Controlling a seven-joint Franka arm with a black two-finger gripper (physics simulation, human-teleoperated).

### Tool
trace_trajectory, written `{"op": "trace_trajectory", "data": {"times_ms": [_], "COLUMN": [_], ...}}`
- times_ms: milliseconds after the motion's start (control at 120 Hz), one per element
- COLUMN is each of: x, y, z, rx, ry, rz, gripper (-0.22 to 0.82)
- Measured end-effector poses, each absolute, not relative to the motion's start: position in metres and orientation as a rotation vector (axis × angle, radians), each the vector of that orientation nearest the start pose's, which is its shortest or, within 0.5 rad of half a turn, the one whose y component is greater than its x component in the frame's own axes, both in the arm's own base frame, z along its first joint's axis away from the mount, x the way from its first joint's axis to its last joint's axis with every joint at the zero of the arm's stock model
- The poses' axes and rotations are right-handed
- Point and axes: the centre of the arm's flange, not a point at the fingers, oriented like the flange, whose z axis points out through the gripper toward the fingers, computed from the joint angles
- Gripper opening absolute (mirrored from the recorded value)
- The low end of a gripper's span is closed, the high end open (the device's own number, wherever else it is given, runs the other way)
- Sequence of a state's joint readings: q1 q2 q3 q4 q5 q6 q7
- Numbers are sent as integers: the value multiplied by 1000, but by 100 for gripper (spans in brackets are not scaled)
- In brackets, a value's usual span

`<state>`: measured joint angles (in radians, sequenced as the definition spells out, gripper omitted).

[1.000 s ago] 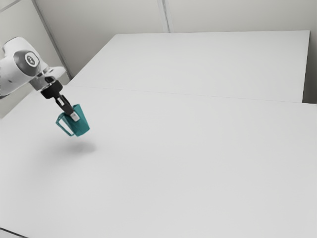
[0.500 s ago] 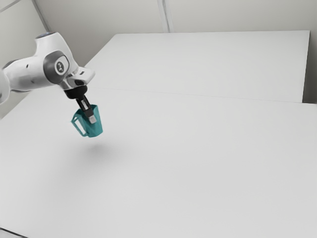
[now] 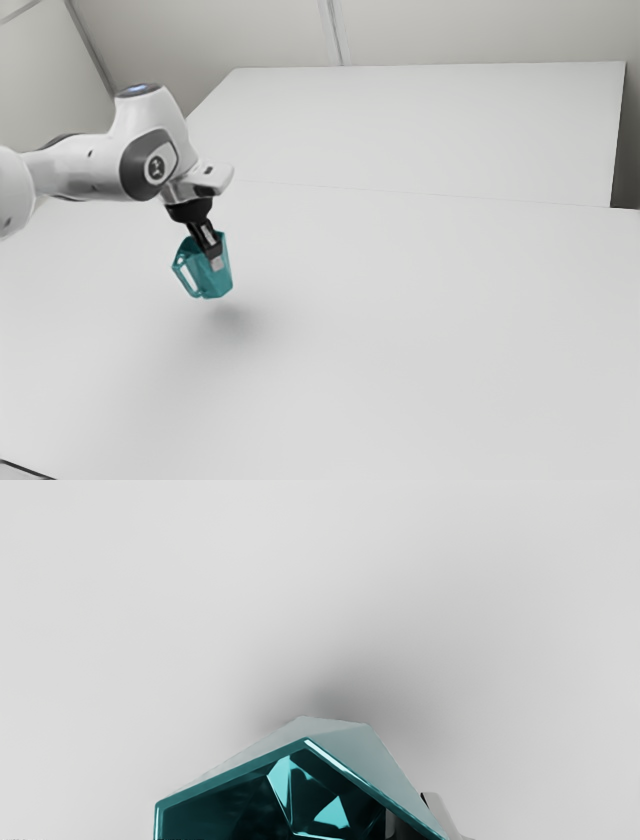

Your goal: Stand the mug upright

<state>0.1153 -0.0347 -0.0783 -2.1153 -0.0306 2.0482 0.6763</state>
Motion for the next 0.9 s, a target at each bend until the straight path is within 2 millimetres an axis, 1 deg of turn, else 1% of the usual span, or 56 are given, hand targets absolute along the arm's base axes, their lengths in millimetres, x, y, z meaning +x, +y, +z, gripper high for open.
{"op": "trace_trajectory", "data": {"times_ms": [75, 175, 283, 433, 525, 617, 725, 900], "x": [527, 523, 521, 518, 515, 513, 511, 514], "y": [13, 12, 9, -9, -22, -29, -32, -28], "z": [421, 412, 407, 396, 386, 377, 367, 358], "rx": [-3025, -3025, -3025, -3024, -3024, -3026, -3033, -3049], "ry": [940, 881, 823, 786, 775, 754, 718, 650], "rz": [45, 61, 65, 58, 49, 30, 6, -26], "gripper": [-18, -18, -18, -18, -18, -18, -18, -18]}}
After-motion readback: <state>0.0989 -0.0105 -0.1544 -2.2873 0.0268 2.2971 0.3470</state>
